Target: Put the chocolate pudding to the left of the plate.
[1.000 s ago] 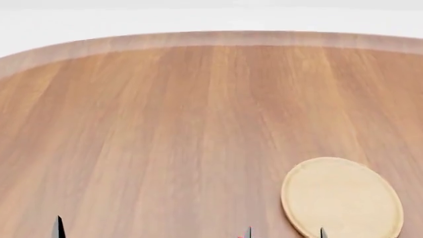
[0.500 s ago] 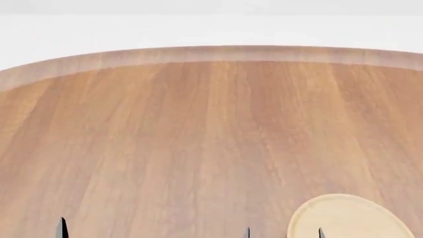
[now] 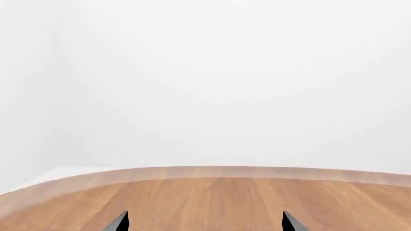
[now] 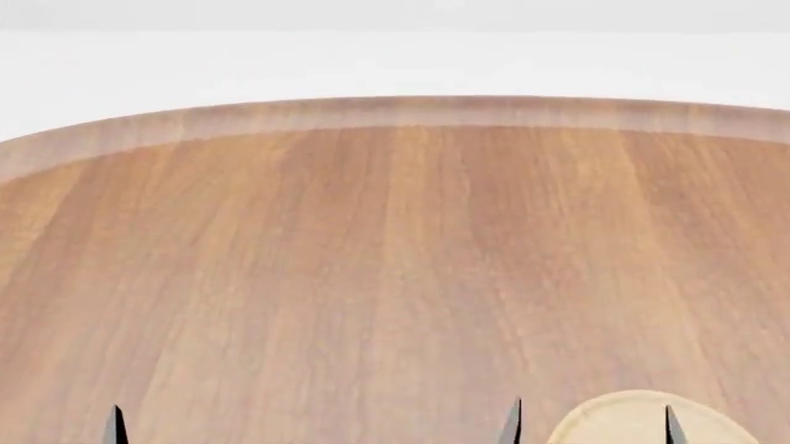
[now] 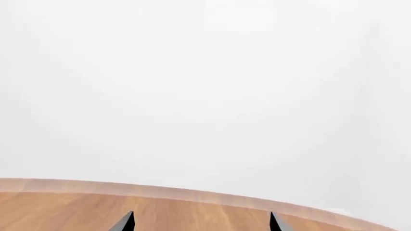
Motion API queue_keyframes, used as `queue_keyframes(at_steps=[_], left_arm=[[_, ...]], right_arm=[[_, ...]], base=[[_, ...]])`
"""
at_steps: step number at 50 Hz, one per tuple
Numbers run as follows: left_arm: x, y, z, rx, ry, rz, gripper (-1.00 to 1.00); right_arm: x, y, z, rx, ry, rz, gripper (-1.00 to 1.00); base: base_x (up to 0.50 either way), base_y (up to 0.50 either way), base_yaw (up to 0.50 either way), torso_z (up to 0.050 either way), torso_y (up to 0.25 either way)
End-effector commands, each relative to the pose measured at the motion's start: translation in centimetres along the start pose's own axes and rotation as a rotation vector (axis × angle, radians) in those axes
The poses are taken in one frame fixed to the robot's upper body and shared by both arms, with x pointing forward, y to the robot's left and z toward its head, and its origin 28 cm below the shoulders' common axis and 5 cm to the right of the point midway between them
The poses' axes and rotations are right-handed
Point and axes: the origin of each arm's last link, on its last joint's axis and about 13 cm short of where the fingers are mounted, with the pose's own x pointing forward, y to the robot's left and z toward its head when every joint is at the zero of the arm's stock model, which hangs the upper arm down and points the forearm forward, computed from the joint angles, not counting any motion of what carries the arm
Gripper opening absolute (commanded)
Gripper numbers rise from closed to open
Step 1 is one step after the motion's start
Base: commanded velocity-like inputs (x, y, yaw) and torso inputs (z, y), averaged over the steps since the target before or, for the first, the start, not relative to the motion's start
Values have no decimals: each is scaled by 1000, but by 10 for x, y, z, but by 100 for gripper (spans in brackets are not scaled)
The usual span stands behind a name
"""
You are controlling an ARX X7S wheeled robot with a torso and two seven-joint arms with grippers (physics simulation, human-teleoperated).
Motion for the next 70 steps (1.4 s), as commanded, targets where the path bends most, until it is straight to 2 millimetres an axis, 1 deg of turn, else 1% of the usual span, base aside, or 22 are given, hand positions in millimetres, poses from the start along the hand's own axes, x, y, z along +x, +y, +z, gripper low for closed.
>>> queue_keyframes(at_steps=[1, 3, 6, 9, 12, 15, 17, 18, 19, 20, 23, 26, 34, 37, 44, 46, 47, 49, 50, 51, 60, 70], left_arm=[[0, 0, 1, 1, 1, -1, 100], [1, 0, 2, 0, 3, 0, 100], [2, 1, 2, 2, 2, 6, 100], [2, 1, 1, 2, 4, 9, 100], [3, 0, 1, 4, 6, 8, 100], [3, 0, 0, 6, 9, 7, 100], [3, 0, 0, 5, 8, 7, 100], [3, 0, 0, 4, 8, 7, 100], [3, 0, 0, 4, 8, 6, 100], [3, 0, -1, 5, 8, 6, 100], [3, -1, -1, 5, 11, 3, 100], [3, 0, -1, 6, 9, 6, 100], [3, -1, -2, 9, 15, -1, 100], [3, -1, -2, 13, 16, -2, 100], [3, -2, -3, 17, 20, -6, 100], [3, -2, -4, 16, 22, -7, 100], [3, -3, -4, 17, 23, -10, 100], [3, -3, -4, 18, 23, -11, 100], [3, -3, -4, 18, 23, -12, 100], [3, -3, -4, 19, 23, -11, 100], [3, -4, -6, 23, 28, -16, 100], [3, -5, -7, 27, 31, -20, 100]], right_arm=[[9, -53, 65, -164, -136, -78, 100], [14, -73, 74, -213, -148, -70, 100], [10, -90, 94, -157, -83, -95, 100], [43, -113, 137, -500, 29, 418, 100], [48, -129, 154, -579, 75, 588, 100], [45, -145, 184, -578, 87, 831, 100], [47, -149, 188, -569, 182, 889, 100], [49, -150, 186, -638, 246, 931, 100], [50, -151, 185, -652, 247, 934, 100], [55, -153, 184, -587, 353, 1011, 100], [58, -152, 170, -680, 469, 1106, 100], [67, -149, 161, -659, 503, 1136, 100], [71, -141, 119, -622, 627, 1260, 100], [65, -140, 100, -613, 654, 1304, 100], [62, -140, 85, -578, 655, 1333, 100], [34, -157, 58, -517, 914, 1298, 100], [24, -143, 43, -409, 929, 1292, 100], [44, -118, 43, -451, 802, 1396, 100], [61, -113, 53, -509, 703, 1375, 100], [68, -113, 56, -530, 667, 1355, 100], [69, -113, 37, -487, 681, 1348, 100], [77, -115, 33, -482, 694, 1321, 100]], base=[[0, 0, 0, 0, 0], [0, 0, 0, 0, 0], [0, 0, 0, 0, 0], [0, 0, 0, 0, 0], [0, 0, 0, 0, 0], [0, 0, 0, 0, 0], [0, 0, 0, 0, 0], [0, 0, 0, 0, 0], [0, 0, 0, 0, 0], [0, 0, 0, 0, 0], [0, 0, 0, 0, 0], [0, 0, 0, 0, 0], [0, 0, 0, 0, 0], [0, 0, 0, 0, 0], [0, 0, 0, 0, 0], [0, 0, 0, 0, 0], [0, 0, 0, 0, 0], [0, 0, 0, 0, 0], [0, 0, 0, 0, 0], [0, 0, 0, 0, 0], [0, 0, 0, 0, 0], [0, 0, 0, 0, 0]])
